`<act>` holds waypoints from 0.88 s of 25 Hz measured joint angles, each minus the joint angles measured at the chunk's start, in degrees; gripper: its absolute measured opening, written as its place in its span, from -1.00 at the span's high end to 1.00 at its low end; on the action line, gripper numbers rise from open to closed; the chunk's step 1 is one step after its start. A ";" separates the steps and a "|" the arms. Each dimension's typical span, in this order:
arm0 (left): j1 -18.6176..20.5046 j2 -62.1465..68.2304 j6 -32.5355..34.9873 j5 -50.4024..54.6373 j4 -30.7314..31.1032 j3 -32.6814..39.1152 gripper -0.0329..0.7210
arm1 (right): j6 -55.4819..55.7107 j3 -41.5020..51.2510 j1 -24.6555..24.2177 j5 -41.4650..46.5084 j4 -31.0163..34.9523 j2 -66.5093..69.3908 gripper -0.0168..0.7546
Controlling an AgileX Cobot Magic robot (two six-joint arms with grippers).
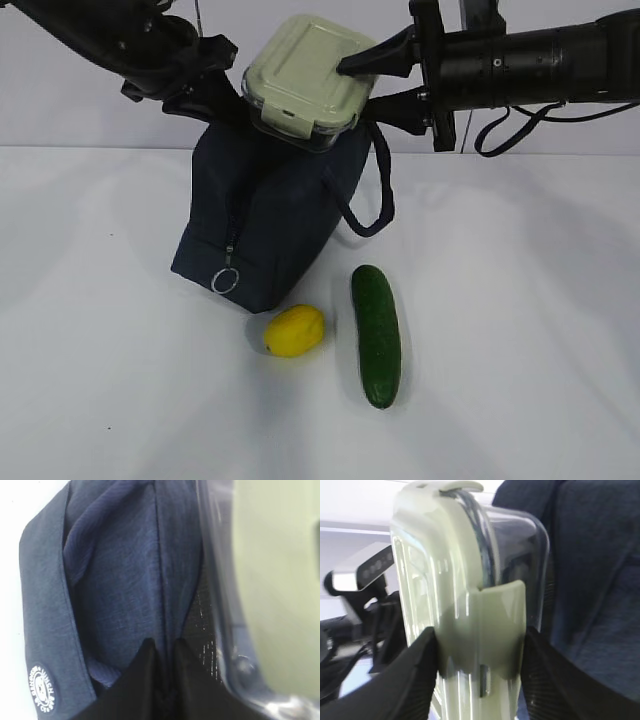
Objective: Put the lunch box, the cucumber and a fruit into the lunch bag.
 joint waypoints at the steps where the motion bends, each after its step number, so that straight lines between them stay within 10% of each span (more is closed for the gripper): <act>1: 0.00 -0.13 0.00 0.00 0.00 0.00 0.83 | -0.12 0.00 0.00 -0.64 -0.82 0.00 -0.05; 22: 0.00 -0.60 -0.02 0.00 -2.21 0.00 0.83 | -0.25 0.00 0.00 -0.38 -4.44 8.11 -0.05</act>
